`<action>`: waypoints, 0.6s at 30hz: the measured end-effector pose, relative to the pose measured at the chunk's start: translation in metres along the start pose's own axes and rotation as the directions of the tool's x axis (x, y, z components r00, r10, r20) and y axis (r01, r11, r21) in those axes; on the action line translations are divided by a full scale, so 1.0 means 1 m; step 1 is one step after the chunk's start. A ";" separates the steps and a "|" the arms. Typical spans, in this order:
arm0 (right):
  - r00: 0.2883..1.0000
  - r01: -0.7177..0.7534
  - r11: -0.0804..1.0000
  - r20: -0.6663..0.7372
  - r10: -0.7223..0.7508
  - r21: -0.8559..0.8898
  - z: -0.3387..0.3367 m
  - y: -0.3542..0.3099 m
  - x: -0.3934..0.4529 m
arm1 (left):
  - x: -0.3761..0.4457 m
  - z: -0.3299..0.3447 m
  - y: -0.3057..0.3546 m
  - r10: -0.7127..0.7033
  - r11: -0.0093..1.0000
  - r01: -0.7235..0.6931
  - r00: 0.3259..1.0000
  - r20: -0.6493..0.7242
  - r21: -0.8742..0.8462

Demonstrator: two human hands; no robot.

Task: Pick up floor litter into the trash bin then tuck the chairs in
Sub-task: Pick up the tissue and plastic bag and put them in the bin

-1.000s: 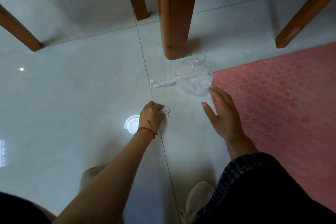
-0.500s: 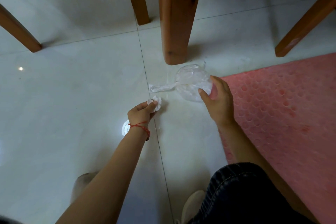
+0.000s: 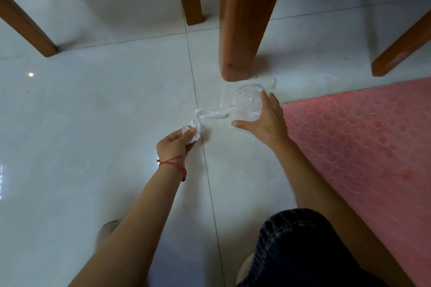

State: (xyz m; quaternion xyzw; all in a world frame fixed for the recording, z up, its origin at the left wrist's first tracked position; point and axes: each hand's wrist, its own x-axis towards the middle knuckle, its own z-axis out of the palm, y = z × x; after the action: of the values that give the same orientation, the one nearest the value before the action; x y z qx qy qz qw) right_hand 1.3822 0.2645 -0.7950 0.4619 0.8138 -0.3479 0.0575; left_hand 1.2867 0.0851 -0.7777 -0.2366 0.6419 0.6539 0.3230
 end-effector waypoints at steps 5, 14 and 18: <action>0.994 0.028 0.999 -0.104 -0.033 -0.047 0.011 -0.002 0.000 | 0.003 -0.004 -0.001 -0.026 1.000 0.026 1.000 -0.001 -0.001; 0.975 -0.159 0.876 -0.065 0.211 0.455 0.004 -0.014 -0.005 | 0.007 0.002 0.002 -0.024 0.999 0.025 0.999 0.026 -0.040; 0.945 -0.311 0.687 0.137 0.296 0.657 0.003 -0.016 -0.012 | 0.006 0.007 0.008 -0.039 0.996 0.042 0.998 0.040 -0.077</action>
State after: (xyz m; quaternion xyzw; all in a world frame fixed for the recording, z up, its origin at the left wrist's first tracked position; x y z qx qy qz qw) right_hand 1.3752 0.2490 -0.7839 0.5757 0.5453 -0.6074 -0.0477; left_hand 1.2776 0.0926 -0.7759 -0.2491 0.6048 0.6762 0.3390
